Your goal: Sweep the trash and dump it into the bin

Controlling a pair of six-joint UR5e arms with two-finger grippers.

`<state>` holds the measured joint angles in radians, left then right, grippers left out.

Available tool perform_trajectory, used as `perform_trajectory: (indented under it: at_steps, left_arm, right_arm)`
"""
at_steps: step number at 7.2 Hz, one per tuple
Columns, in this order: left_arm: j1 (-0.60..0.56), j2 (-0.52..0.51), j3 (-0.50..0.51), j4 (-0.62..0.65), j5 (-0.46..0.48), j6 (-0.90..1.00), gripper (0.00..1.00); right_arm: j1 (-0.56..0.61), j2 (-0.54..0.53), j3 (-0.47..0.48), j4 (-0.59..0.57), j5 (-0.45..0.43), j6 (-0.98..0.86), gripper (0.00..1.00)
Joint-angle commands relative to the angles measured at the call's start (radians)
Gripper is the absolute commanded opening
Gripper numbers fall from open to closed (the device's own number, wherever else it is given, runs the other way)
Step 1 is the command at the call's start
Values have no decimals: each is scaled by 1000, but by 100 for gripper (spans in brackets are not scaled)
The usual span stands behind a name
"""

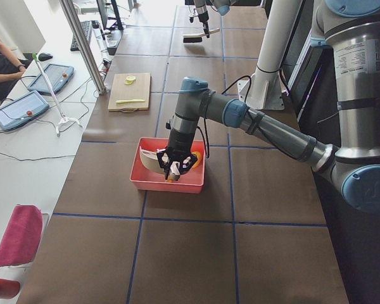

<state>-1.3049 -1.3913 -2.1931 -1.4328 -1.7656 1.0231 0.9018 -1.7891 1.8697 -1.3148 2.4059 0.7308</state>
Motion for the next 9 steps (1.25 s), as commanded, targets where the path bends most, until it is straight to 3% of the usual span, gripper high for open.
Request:
perform_trajectory:
  at_steps: [1, 2, 3, 4, 5, 7, 9]
  left_arm:
    - [1, 0, 3, 0, 0, 0, 0]
    - [2, 0, 3, 0, 0, 0, 0]
    - [4, 0, 3, 0, 0, 0, 0]
    - [3, 0, 3, 0, 0, 0, 0]
    - [3, 0, 3, 0, 5, 0, 0]
    - [34, -3, -7, 14, 107, 0, 0]
    - [87, -66, -90, 218, 237, 0, 0]
  right_arm:
    - [-18, 1, -7, 2, 1, 6, 20]
    - [-21, 1, -7, 2, -1, 7, 43]
    - [-21, 1, -7, 0, -10, 7, 85]
    - [-21, 1, -4, 3, -14, 6, 100]
    - [-21, 2, 6, 3, -16, 6, 100]
    - [-14, 7, 37, 3, -17, 6, 100]
    - [38, 10, 61, 3, -33, 6, 100]
